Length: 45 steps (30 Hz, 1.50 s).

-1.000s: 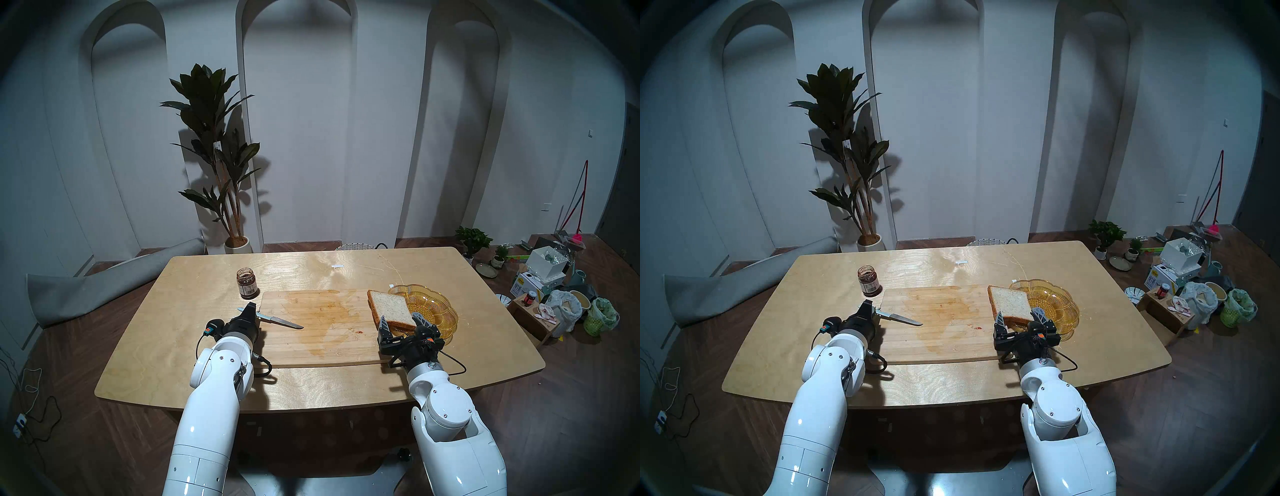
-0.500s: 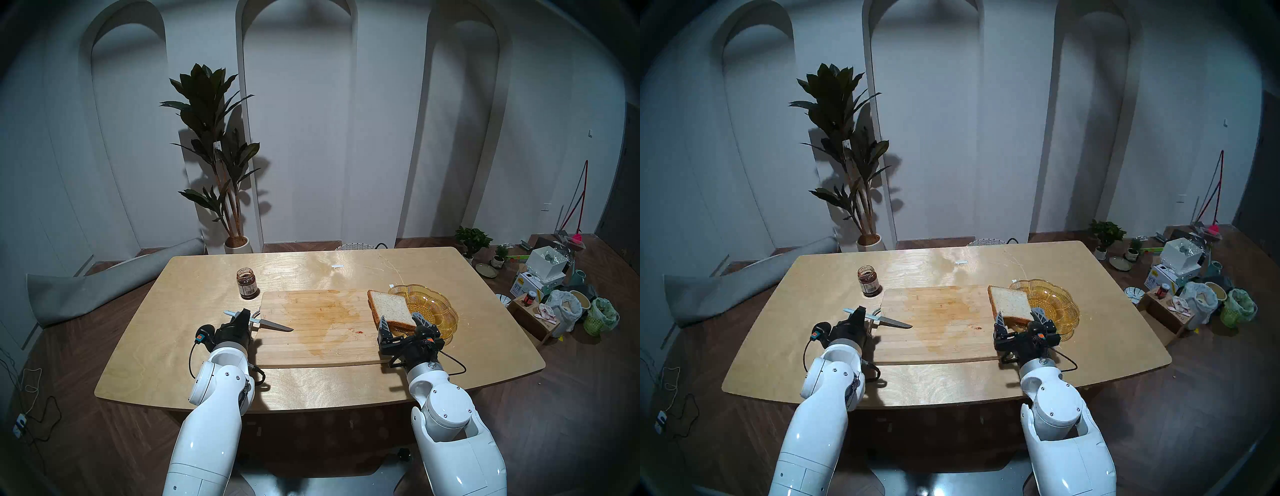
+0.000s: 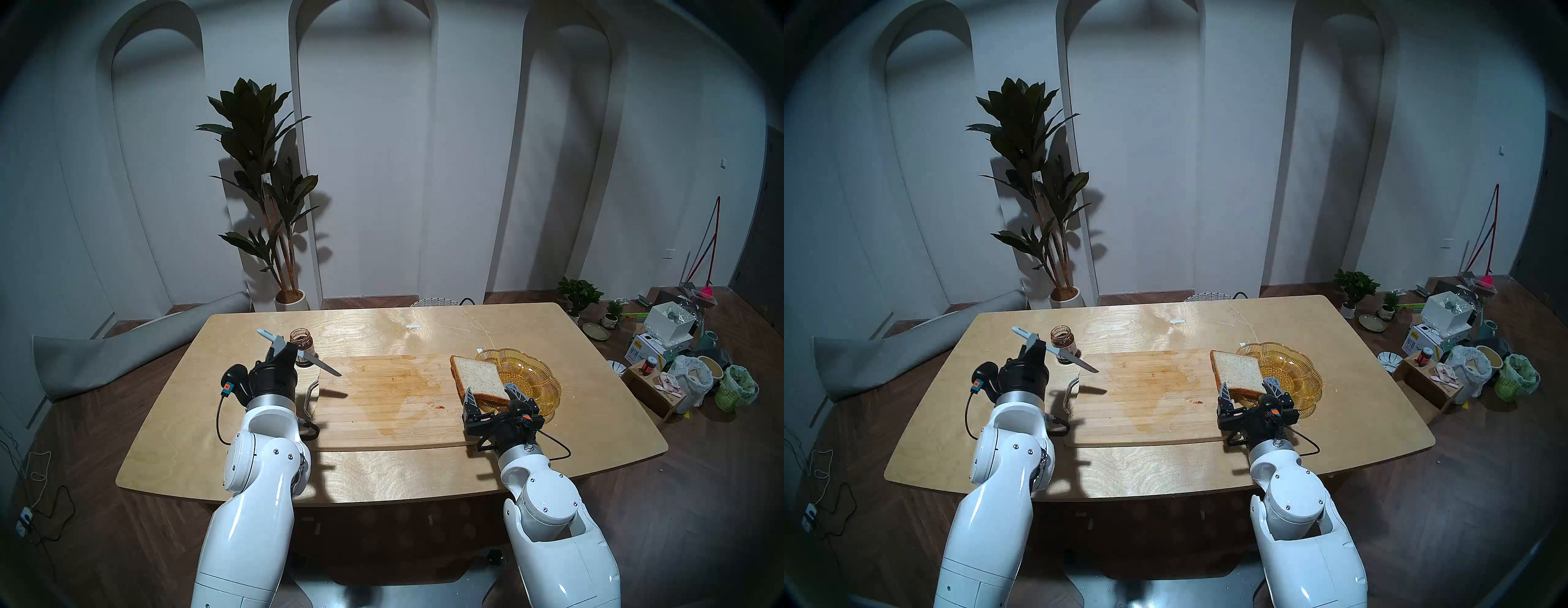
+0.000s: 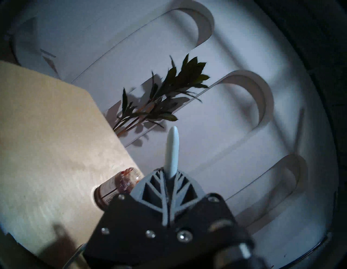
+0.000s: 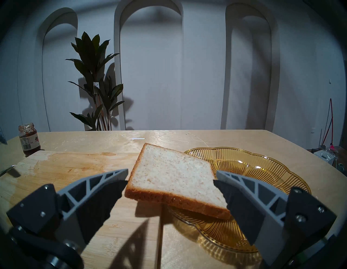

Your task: Spread jam over the slice of bread with the knife

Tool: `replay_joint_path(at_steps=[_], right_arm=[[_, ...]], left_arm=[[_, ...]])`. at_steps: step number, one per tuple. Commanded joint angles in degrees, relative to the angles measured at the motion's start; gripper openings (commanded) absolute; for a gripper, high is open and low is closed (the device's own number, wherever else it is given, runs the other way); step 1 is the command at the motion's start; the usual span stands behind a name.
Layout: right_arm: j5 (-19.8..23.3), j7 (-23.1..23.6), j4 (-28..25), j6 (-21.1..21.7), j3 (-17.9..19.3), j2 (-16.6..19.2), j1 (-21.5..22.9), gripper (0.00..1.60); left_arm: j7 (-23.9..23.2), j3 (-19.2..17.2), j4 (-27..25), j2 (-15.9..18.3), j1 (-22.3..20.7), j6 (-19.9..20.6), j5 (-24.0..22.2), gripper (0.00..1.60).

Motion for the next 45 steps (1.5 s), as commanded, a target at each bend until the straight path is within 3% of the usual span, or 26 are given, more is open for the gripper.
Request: replay_joint_path(at_steps=[1, 6, 10, 13, 19, 21, 28, 34, 38, 45], right_arm=[[0.05, -0.04, -1.23, -0.49, -0.04, -0.14, 0.33, 1.6], [0.05, -0.05, -1.29, -0.52, -0.04, -0.14, 0.29, 1.6], [0.06, -0.06, -1.36, -0.55, -0.04, -0.15, 0.25, 1.6], [0.06, -0.08, -1.43, -0.57, -0.04, -0.15, 0.2, 1.6], [-0.3, 0.28, -2.9, 1.65, -0.08, 0.54, 0.04, 1.6], [-1.33, -0.7, -4.31, 3.01, 0.04, 0.65, -0.22, 1.6], [2.09, 2.3, -9.19, 11.2, 2.39, 2.21, -0.99, 1.6], [5.06, 6.26, -12.9, 15.04, 5.85, 4.9, -3.06, 1.6], [8.63, 10.9, -11.6, 13.38, 9.0, 7.03, -3.3, 1.6], [10.47, 13.69, -9.46, 12.82, 13.48, 8.81, -2.7, 1.6]], left_arm=[[-1.06, 0.87, -6.84, 3.38, 1.36, -2.59, 8.45, 0.0], [2.21, 2.51, -11.01, 6.24, 2.83, -0.39, 18.25, 0.0], [4.94, 3.74, -10.13, 7.55, 0.69, 1.17, 26.17, 0.0], [7.58, 4.37, -9.4, 7.46, -1.75, 3.31, 29.4, 0.0], [10.12, 5.43, -8.37, 7.42, -5.58, 7.47, 33.03, 0.0], [9.63, 5.49, -7.98, 7.32, -6.49, 8.35, 31.88, 0.0], [8.96, 5.59, -5.67, 8.48, -9.02, 9.46, 32.55, 0.0], [6.12, 5.26, -3.97, 10.35, -9.66, 7.89, 32.46, 0.0], [4.71, 5.33, -1.73, 11.69, -10.22, 4.24, 35.02, 0.0], [2.08, 4.67, 3.68, 12.49, -12.91, -2.6, 37.99, 0.0]])
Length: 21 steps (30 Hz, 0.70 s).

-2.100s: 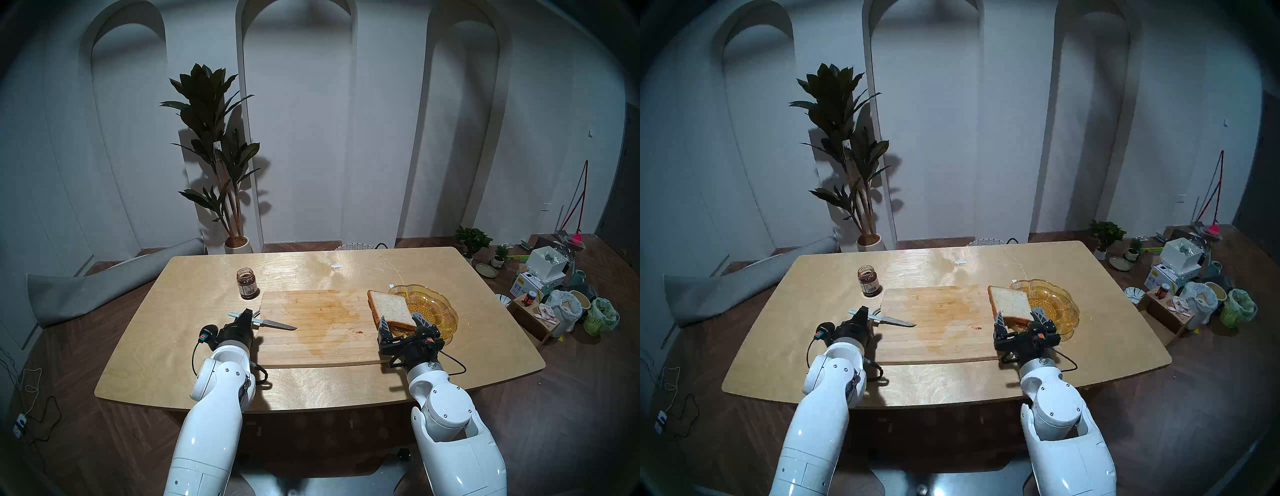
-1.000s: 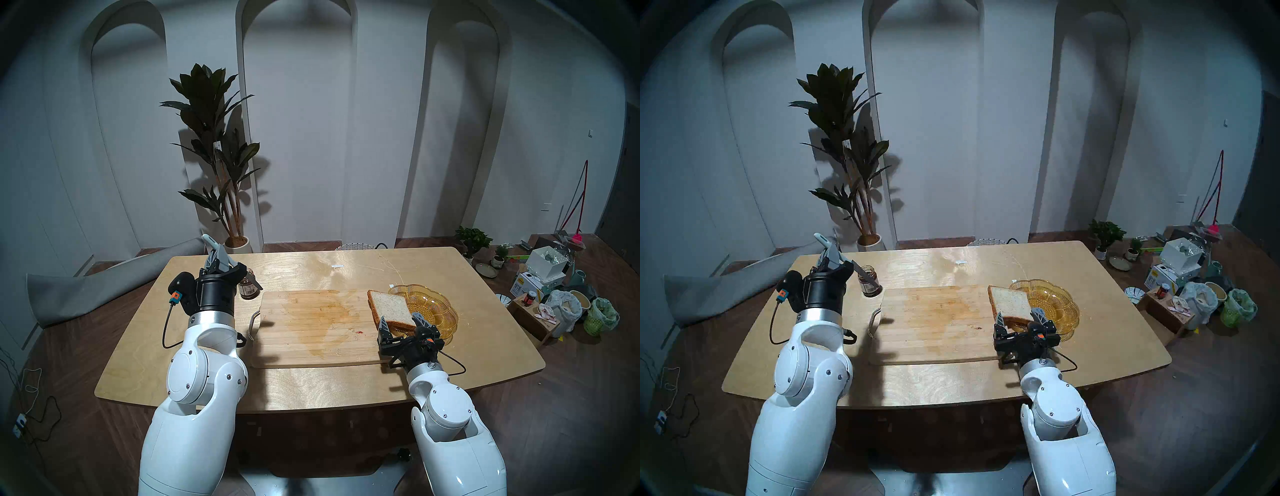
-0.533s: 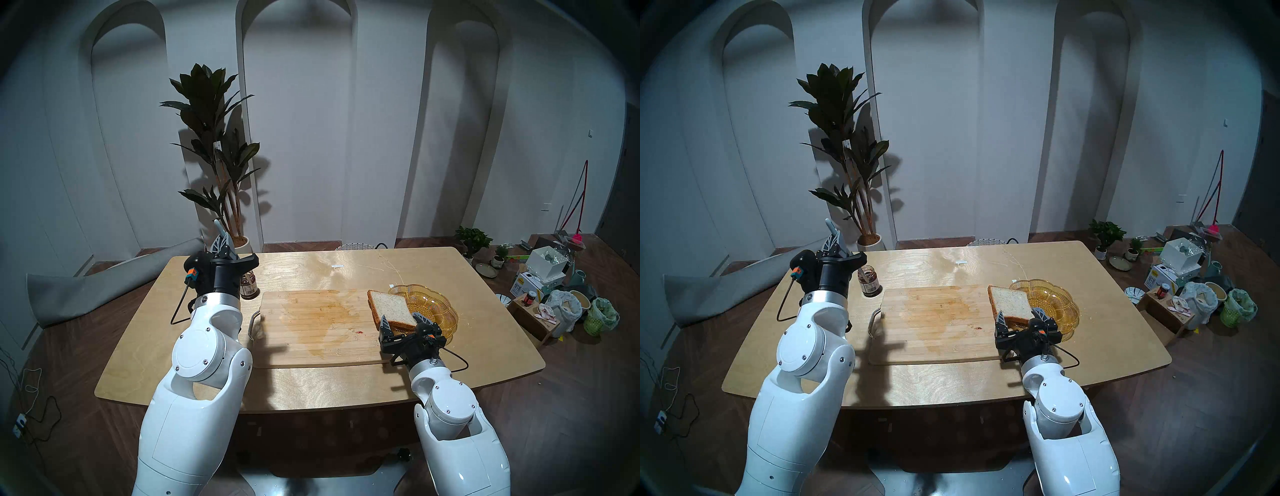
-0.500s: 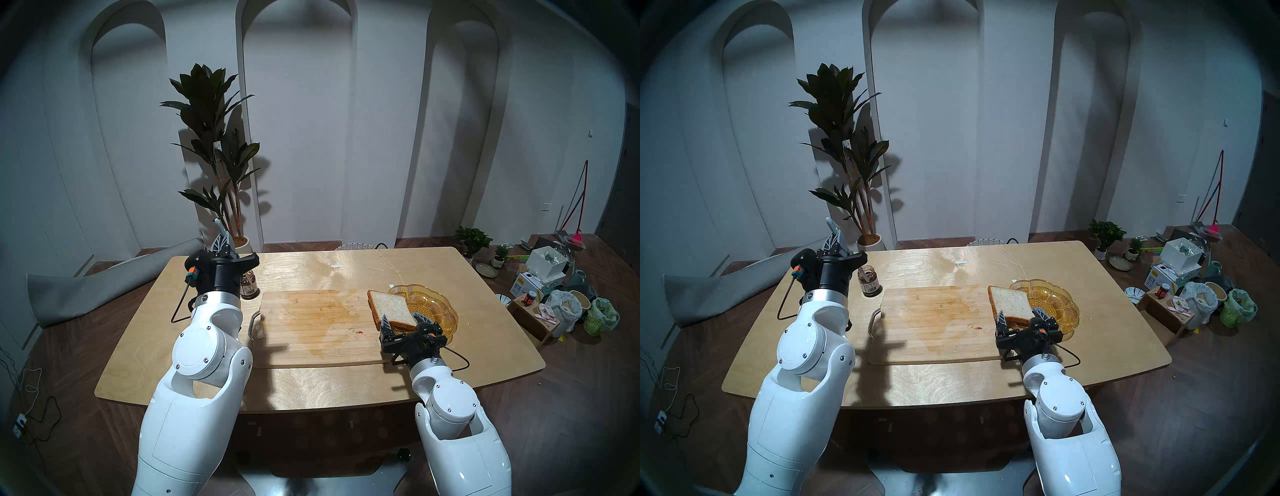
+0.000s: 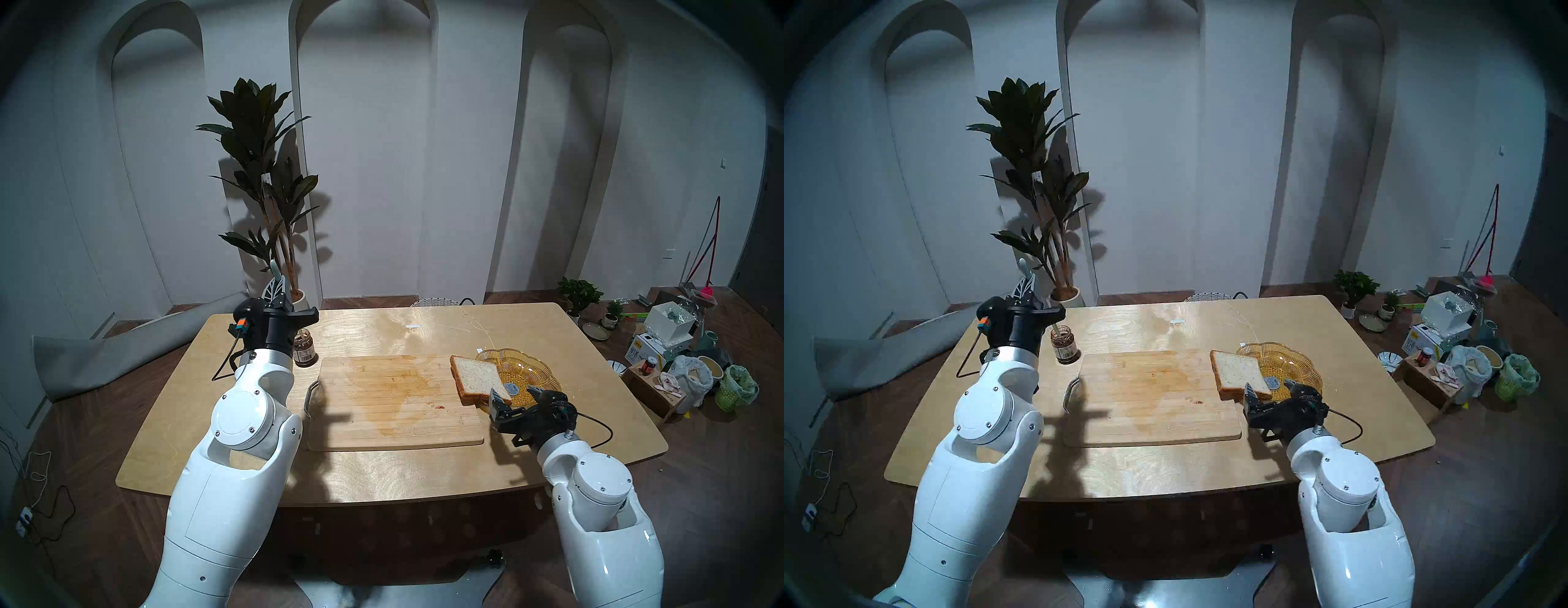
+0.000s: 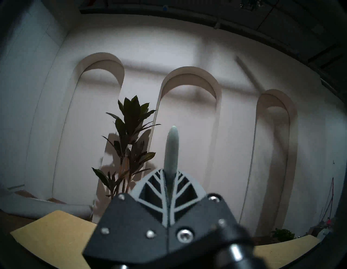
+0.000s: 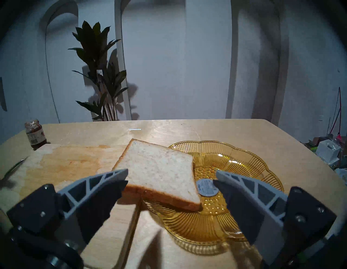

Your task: Spread jam over the slice of bread with the knife

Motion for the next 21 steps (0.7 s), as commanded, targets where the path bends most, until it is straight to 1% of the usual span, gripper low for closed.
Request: replay_joint_path(at_steps=[1, 2, 3, 5, 6, 7, 11, 13, 14, 16, 18, 19, 20, 21], right_arm=[[1.88, 3.08, 1.19, -2.1, 3.84, 2.98, 0.91, 1.6], [1.87, 3.19, 1.72, -2.37, 3.92, 2.99, 1.09, 1.6], [2.14, 3.72, 2.43, -2.42, 3.98, 3.05, 1.33, 1.6], [1.79, 3.23, 3.54, -2.63, 3.86, 2.72, 1.81, 1.6], [1.96, 3.56, 4.04, -2.75, 3.8, 2.8, 2.05, 1.6], [1.98, 3.51, 4.39, -2.79, 3.86, 2.77, 2.24, 1.6], [2.4, 3.4, 5.61, -3.4, 4.88, 2.87, 3.39, 1.6], [2.59, 3.7, 6.1, -3.65, 5.22, 3.14, 3.81, 1.6], [2.54, 3.73, 6.33, -3.84, 5.31, 3.25, 3.97, 1.6], [2.66, 3.89, 7.02, -4.21, 5.5, 3.36, 4.33, 1.6], [2.72, 4.15, 7.81, -4.85, 5.62, 3.46, 4.59, 1.6], [2.61, 4.17, 8.21, -5.16, 5.6, 3.53, 4.7, 1.6], [2.7, 4.38, 8.6, -5.5, 5.62, 3.56, 4.81, 1.6], [2.74, 4.26, 8.95, -5.63, 5.69, 3.43, 4.92, 1.6]], left_arm=[[-3.06, -0.89, 4.06, 1.03, -4.94, -7.26, 1.84, 0.0], [-3.16, -1.15, 4.86, 0.77, -5.57, -7.55, 1.49, 0.0], [-3.83, -1.42, 6.29, 0.75, -6.43, -9.01, 1.02, 0.0], [-4.33, -2.14, 8.67, 0.0, -7.74, -10.63, -0.7, 0.0], [-4.96, -2.34, 9.85, 0.14, -8.35, -11.24, -1.01, 0.0], [-5.64, -2.87, 10.51, -0.21, -8.42, -11.52, -2.18, 0.0], [-8.67, -3.5, 15.42, -0.02, -10.9, -13.12, -5.89, 0.0], [-10.21, -3.32, 17.97, 0.61, -12.27, -13.99, -6.14, 0.0], [-11.07, -3.48, 18.39, 0.49, -12.27, -14.37, -6.91, 0.0], [-12.43, -3.27, 20.41, 1.02, -13.23, -15.61, -6.57, 0.0], [-14.23, -3.12, 22.58, 0.98, -14.53, -16.85, -7.72, 0.0], [-14.73, -3.02, 23.25, 1.43, -14.79, -17.5, -6.82, 0.0], [-15.79, -2.92, 24.47, 1.39, -15.6, -18.31, -7.68, 0.0], [-16.23, -2.91, 25.09, 1.47, -15.97, -18.74, -7.5, 0.0]])
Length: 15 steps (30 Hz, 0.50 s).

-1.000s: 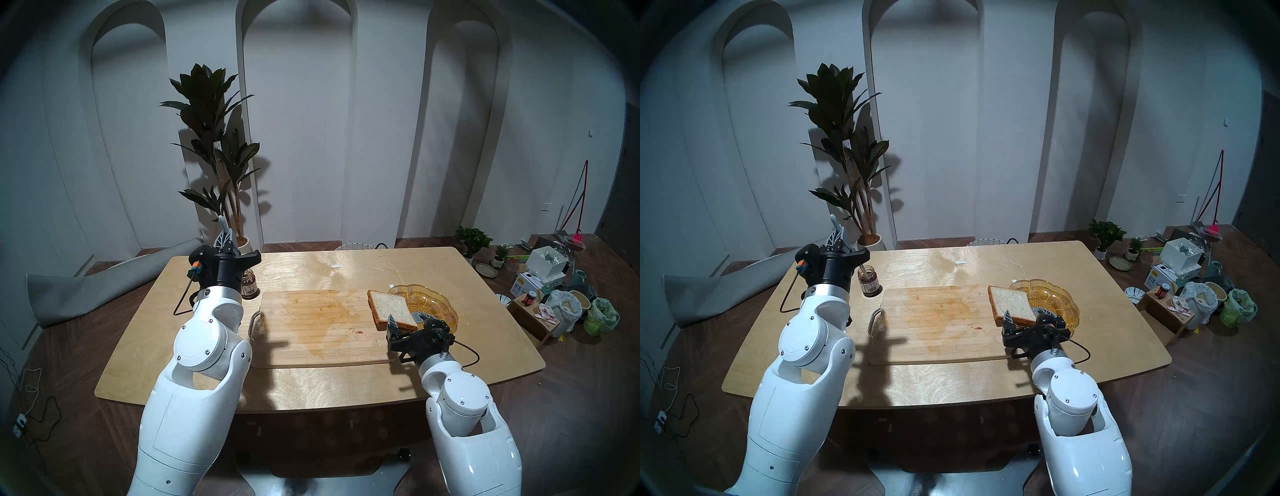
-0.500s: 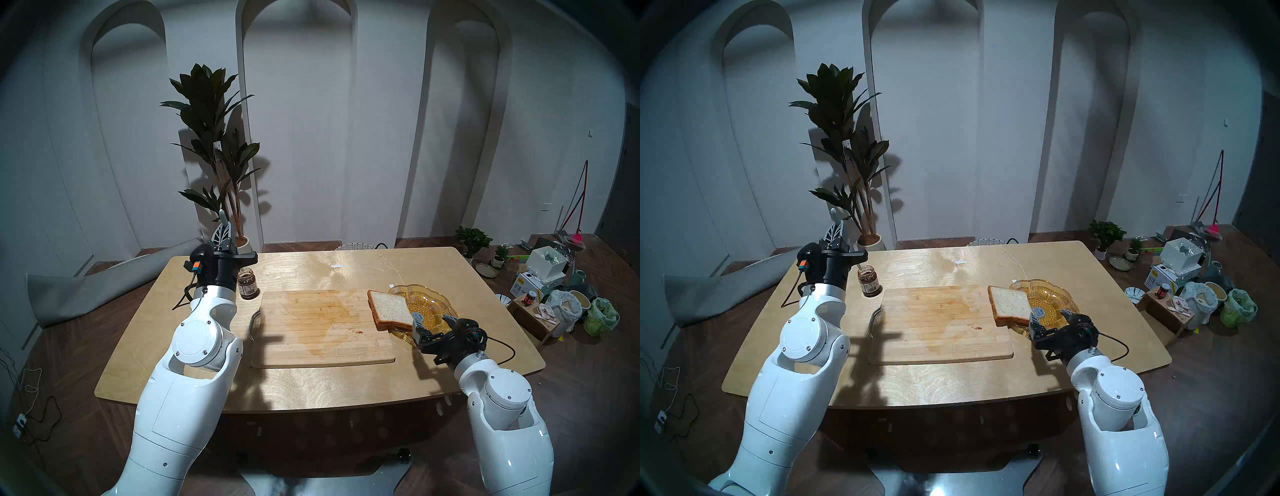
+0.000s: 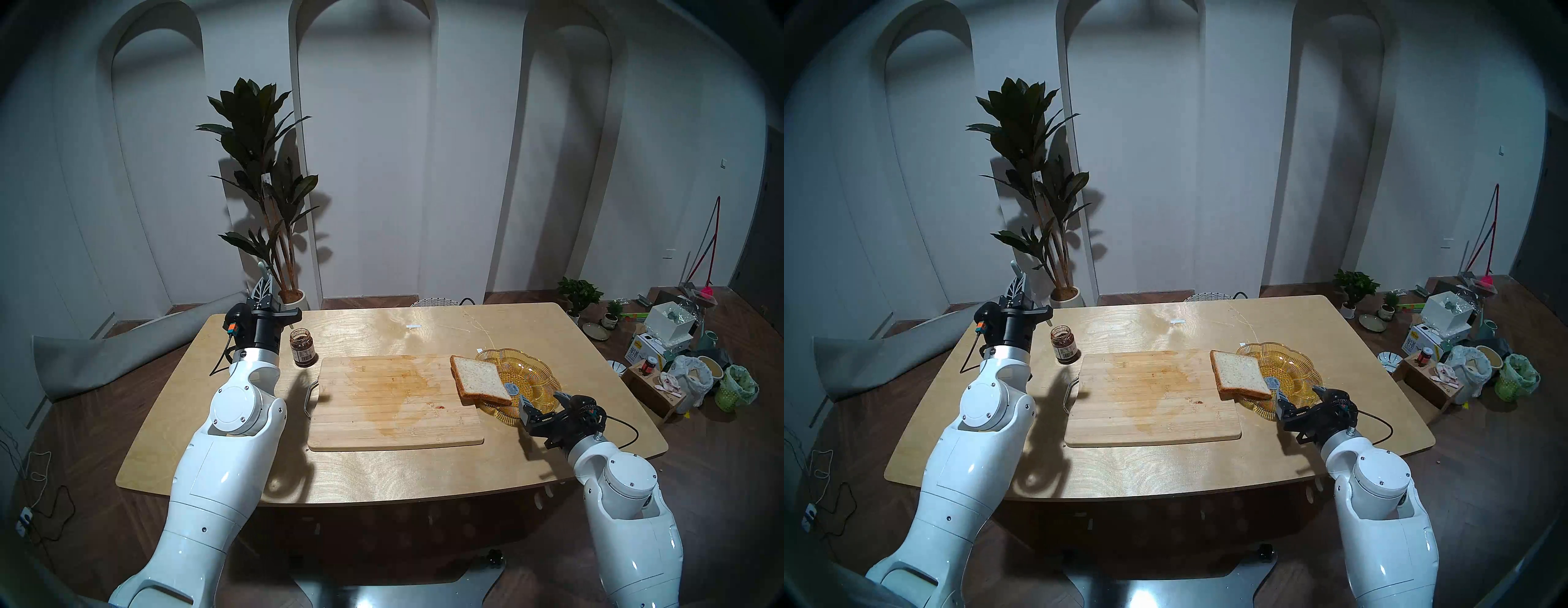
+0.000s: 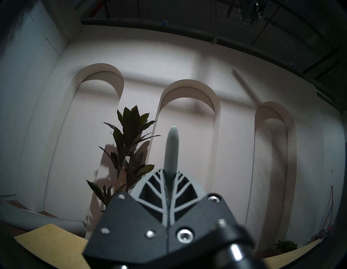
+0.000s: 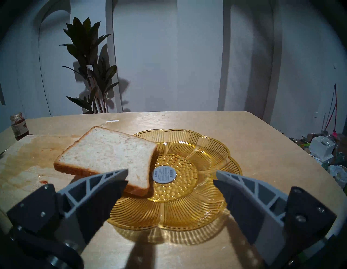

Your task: Spread jam over the slice of bread with the knife

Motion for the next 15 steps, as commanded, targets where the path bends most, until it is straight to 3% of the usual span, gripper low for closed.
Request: replay_joint_path(at_steps=[1, 15], right_arm=[[0.06, 0.15, 1.09, -2.7, 0.4, 0.27, 2.02, 1.6], [-0.16, -0.39, 3.67, -6.36, 1.33, -0.27, 2.22, 1.6]], left_arm=[[-4.9, 0.42, 4.41, 1.21, -6.64, -4.85, -0.3, 0.0], [-11.27, 0.93, 14.33, 1.26, -10.61, -6.93, -4.62, 0.0]])
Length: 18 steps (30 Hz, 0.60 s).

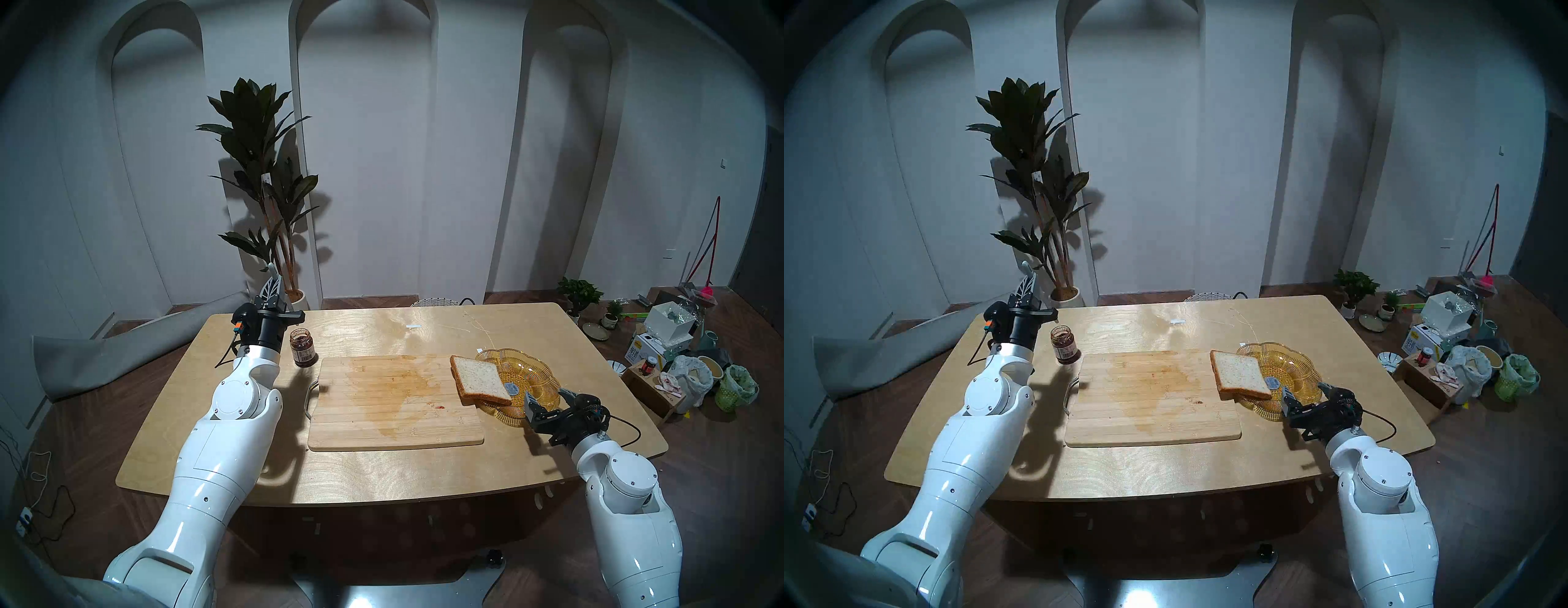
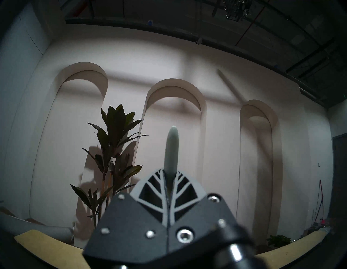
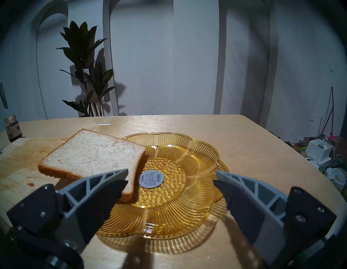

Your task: Spread jam over the slice of bread with the knife

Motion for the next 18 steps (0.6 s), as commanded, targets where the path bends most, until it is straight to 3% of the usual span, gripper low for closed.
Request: replay_joint_path(at_steps=[1, 18], right_arm=[[-0.29, -0.91, -0.13, -2.58, 0.48, -0.54, 0.64, 1.6], [0.28, -0.87, 1.33, -4.89, 0.46, -0.82, 1.19, 1.6]], left_arm=[[-2.47, -0.42, 1.64, 0.27, -3.85, -1.81, -1.65, 0.0], [-5.33, -0.51, 8.56, 1.11, -6.04, -2.88, -3.02, 0.0]])
